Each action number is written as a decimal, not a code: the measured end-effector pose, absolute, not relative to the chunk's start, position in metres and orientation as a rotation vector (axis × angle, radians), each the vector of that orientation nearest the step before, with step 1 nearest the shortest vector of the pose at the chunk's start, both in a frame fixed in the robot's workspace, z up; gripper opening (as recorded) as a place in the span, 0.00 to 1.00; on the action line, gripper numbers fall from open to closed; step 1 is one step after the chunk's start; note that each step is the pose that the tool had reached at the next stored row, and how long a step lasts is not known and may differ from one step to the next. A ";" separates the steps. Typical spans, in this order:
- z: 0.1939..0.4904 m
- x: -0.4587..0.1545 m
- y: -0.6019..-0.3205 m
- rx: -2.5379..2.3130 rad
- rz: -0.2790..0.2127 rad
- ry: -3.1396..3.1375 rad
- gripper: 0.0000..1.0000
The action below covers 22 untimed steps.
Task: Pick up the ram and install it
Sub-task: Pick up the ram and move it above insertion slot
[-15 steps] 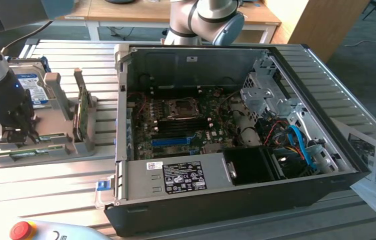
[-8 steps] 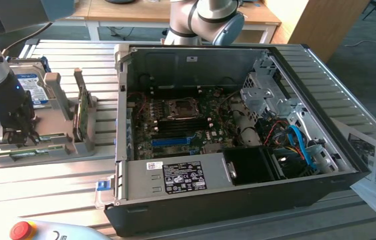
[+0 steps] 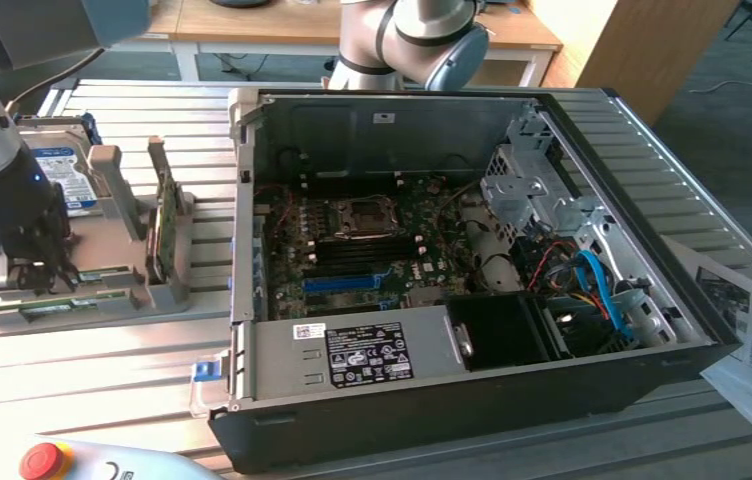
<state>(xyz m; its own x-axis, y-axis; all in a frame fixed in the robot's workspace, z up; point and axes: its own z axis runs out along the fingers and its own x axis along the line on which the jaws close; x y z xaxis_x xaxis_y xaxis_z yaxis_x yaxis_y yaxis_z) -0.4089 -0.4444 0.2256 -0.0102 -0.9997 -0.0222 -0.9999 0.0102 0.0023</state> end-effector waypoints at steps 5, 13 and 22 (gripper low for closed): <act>0.221 -0.409 -0.444 -2.200 0.027 2.223 0.24; 0.215 -0.409 -0.445 -2.200 0.027 2.223 0.24; 0.209 -0.409 -0.445 -2.200 0.027 2.223 0.24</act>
